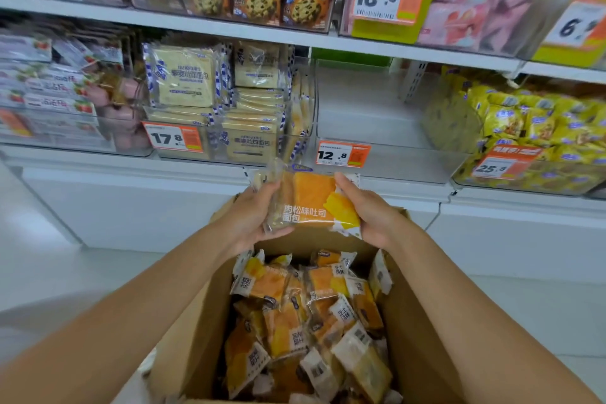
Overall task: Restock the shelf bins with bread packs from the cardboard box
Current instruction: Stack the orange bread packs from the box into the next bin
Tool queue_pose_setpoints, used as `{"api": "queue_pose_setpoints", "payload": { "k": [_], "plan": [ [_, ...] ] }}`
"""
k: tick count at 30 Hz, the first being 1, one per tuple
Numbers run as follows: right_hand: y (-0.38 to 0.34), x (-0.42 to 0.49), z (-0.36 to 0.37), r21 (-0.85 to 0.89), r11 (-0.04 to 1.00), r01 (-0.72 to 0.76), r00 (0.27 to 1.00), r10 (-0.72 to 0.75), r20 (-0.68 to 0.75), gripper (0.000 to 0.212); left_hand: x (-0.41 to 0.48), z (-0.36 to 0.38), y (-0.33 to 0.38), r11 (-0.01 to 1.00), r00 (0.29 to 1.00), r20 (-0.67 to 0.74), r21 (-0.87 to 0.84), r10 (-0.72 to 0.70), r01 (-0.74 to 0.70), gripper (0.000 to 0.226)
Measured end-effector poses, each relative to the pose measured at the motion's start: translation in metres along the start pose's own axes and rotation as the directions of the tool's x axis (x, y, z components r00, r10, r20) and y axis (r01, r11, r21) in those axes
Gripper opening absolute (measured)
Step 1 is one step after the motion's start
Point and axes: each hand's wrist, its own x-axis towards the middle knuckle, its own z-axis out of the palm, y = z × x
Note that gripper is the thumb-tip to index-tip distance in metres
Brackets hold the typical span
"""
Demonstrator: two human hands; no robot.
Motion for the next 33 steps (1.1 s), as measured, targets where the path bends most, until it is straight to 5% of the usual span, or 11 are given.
{"api": "queue_pose_setpoints", "payload": {
  "k": [4, 8, 11, 14, 16, 19, 24, 27, 30, 33],
  "plan": [
    [-0.009, -0.006, -0.001, 0.01, 1.0, 0.008, 0.996, -0.009, 0.093, 0.057, -0.005, 0.009, 0.012, 0.997, 0.998, 0.031, 0.037, 0.062, -0.064, 0.044],
    [-0.028, -0.007, -0.018, 0.068, 0.996, 0.053, 0.998, -0.055, 0.033, 0.055, -0.008, 0.012, 0.033, 0.988, 0.99, 0.024, 0.058, 0.142, -0.143, 0.064],
    [-0.053, 0.004, -0.037, 0.093, 0.99, 0.107, 0.993, -0.102, -0.053, 0.057, 0.01, 0.015, 0.055, 0.964, 0.949, -0.17, 0.073, 0.265, -0.256, 0.021],
    [-0.086, 0.028, -0.058, 0.115, 0.978, 0.172, 0.978, -0.156, -0.136, 0.058, 0.042, 0.013, 0.092, 0.932, 0.889, -0.283, 0.117, 0.361, -0.342, 0.019],
    [-0.109, 0.051, -0.075, 0.101, 0.978, 0.184, 0.971, -0.165, -0.176, 0.046, 0.071, 0.011, 0.115, 0.932, 0.888, -0.292, 0.178, 0.355, -0.315, 0.044],
    [-0.138, 0.092, -0.103, 0.049, 0.979, 0.199, 0.959, -0.184, -0.216, 0.025, 0.107, 0.004, 0.141, 0.931, 0.923, -0.219, 0.262, 0.315, -0.256, 0.032],
    [-0.158, 0.166, -0.123, -0.125, 0.974, 0.188, 0.939, -0.216, -0.269, 0.041, 0.144, -0.006, 0.16, 0.893, 0.922, -0.206, 0.386, 0.327, -0.23, 0.028],
    [-0.162, 0.211, -0.123, -0.179, 0.959, 0.221, 0.913, -0.268, -0.307, 0.063, 0.157, -0.024, 0.16, 0.884, 0.884, -0.282, 0.399, 0.373, -0.245, 0.089],
    [-0.166, 0.25, -0.118, -0.329, 0.893, 0.307, 0.847, -0.414, -0.334, 0.106, 0.166, -0.037, 0.155, 0.858, 0.837, -0.341, 0.443, 0.428, -0.259, 0.126],
    [-0.151, 0.309, -0.134, -0.594, 0.718, 0.363, 0.803, -0.565, -0.191, 0.083, 0.167, -0.037, 0.15, 0.843, 0.799, -0.368, 0.452, 0.475, -0.293, 0.127]
  ]
}}
